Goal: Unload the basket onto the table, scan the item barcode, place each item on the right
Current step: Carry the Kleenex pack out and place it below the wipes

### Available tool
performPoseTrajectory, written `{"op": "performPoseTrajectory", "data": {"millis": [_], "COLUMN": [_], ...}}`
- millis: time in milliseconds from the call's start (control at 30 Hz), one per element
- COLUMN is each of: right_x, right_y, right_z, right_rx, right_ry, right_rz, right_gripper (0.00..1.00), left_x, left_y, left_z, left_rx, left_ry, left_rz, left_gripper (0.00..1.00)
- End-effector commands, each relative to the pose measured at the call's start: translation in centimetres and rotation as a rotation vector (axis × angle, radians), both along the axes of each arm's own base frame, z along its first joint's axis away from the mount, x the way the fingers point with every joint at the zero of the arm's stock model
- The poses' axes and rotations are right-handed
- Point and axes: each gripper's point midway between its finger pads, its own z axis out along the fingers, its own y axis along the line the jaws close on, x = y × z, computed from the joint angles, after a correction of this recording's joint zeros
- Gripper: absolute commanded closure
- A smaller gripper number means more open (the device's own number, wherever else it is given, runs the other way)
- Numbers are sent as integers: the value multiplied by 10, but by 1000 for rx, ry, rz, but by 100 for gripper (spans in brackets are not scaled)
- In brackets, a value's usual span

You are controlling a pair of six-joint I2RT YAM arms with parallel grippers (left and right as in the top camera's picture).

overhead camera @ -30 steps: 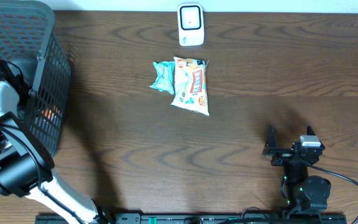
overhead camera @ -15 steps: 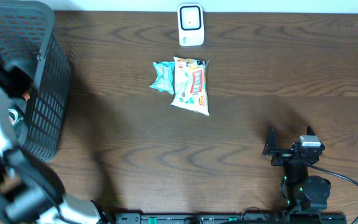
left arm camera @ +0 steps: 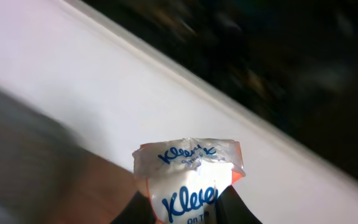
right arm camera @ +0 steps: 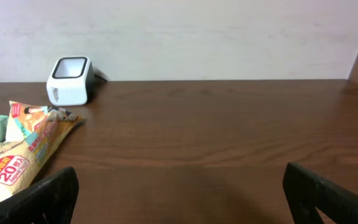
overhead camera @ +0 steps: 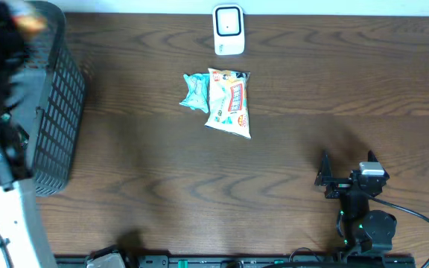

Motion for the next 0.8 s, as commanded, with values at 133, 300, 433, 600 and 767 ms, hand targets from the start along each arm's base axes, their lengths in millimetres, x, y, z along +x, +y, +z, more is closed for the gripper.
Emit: {"op": "performPoseTrajectory", "data": {"millis": [133,300,433,600,767], "right_x": [0,0,0,0,0], "right_y": [2,2,2,2,2], "right_z": [-1,-1,-1,-1,-1], "right_rx": [-7,-7,-7,-7,-7], "right_ry": [1,1,1,1,1], "right_rz": [7,7,7,7,7], "right_gripper": [1,1,1,1,1], "left_x": [31,46,48,48,42], "left_y": [-161,-181,-194,-202,-197], "left_z": [-99,-191,-252,-305,-319], "left_rx": [247,333,365,373,371], "left_ry": [230,519,695,836,899], "left_rz": [-502,-477,-503,-536,-536], "left_gripper": [92,92,92,47,13]}}
